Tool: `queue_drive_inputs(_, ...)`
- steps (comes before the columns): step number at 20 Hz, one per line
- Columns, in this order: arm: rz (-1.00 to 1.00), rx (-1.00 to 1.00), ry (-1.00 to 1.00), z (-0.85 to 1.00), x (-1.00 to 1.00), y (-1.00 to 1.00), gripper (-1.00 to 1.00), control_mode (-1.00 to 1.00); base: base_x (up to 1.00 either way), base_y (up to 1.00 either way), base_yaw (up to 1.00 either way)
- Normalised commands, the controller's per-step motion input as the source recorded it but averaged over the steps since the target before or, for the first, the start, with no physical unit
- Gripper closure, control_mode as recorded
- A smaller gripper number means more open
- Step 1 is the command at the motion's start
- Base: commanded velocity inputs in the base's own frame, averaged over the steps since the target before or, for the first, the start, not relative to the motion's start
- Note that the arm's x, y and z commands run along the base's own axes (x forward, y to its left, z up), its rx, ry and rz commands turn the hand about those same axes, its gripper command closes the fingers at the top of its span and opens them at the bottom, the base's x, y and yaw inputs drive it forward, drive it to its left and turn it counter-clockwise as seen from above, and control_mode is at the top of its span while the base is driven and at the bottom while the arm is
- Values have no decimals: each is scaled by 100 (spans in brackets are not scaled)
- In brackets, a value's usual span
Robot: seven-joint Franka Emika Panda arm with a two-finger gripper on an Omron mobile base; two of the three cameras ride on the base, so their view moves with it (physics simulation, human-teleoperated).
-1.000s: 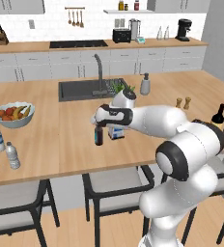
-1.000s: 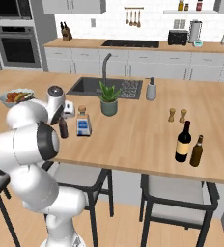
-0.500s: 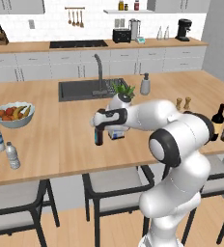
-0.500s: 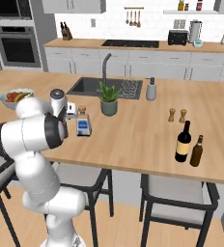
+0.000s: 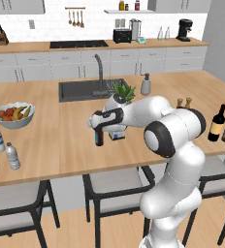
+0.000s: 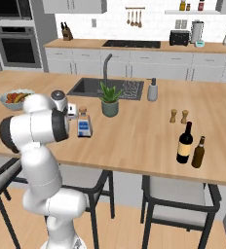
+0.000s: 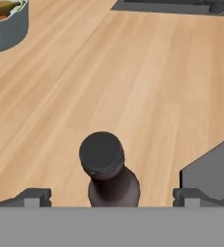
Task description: Move the plastic bottles in the middle to the plastics group, and the glass bottles in the middle to the glass group.
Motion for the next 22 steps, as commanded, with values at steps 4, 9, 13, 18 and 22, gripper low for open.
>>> queue_drive_inputs(4, 0, 0, 0, -24, 20, 15, -100, -100, 0, 0, 0)
queue_drive_inputs(9, 0, 0, 0, -17, 19, 9, -100, -100, 0, 0, 0)
queue_drive_inputs(13, 0, 0, 0, -16, 12, 3, -100, -100, 0, 0, 0)
queue_drive_inputs(18, 0, 0, -2, -14, 7, 0, -100, -100, 0, 0, 0)
queue_drive_inputs(22, 0, 0, -5, -12, 1, -2, 100, -100, 0, 0, 0)
